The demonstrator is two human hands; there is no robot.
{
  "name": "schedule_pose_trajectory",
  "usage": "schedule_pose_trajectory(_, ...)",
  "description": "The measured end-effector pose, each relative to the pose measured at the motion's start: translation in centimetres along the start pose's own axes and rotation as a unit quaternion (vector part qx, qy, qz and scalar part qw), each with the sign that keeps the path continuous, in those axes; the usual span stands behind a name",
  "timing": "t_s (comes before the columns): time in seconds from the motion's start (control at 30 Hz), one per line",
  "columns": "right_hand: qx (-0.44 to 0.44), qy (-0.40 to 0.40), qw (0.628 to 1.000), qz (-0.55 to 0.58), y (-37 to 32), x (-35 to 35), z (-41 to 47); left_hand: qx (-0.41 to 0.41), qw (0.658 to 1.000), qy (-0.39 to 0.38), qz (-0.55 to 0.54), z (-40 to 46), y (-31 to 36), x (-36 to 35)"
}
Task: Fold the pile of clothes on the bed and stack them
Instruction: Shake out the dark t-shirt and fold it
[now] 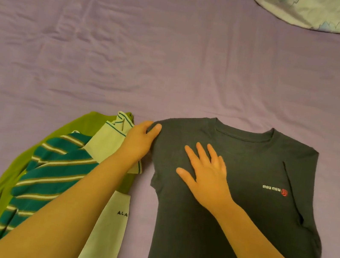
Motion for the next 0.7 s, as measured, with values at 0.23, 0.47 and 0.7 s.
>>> schedule_pose_trajectory(0.23, -0.008, 0.003, 0.989, -0.146, -0.7, -1.9, 1.5, 0.072, 0.987, -0.072, -0.121, -2.8, -3.3, -1.8)
schedule_pose_trajectory(0.47, 0.029, 0.049, 0.994, -0.088, -1.4, -1.1, 0.2, -0.013, 0.987, 0.017, 0.162, -4.0, -2.8, -2.3)
schedule_pose_trajectory(0.7, 0.007, 0.003, 0.994, -0.109, -1.5, -1.8, -0.1, -0.043, 0.984, -0.017, 0.174, -4.3, -2.2, -2.7)
Point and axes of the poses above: each hand's wrist, its own z-axis towards the middle knuckle, its own x-axis out of the back of the hand, y = z × x, the point moved 3 cm from there along z, towards the middle knuckle, and after that the axes turned 9 degrees about z, right-handed, at the moved point
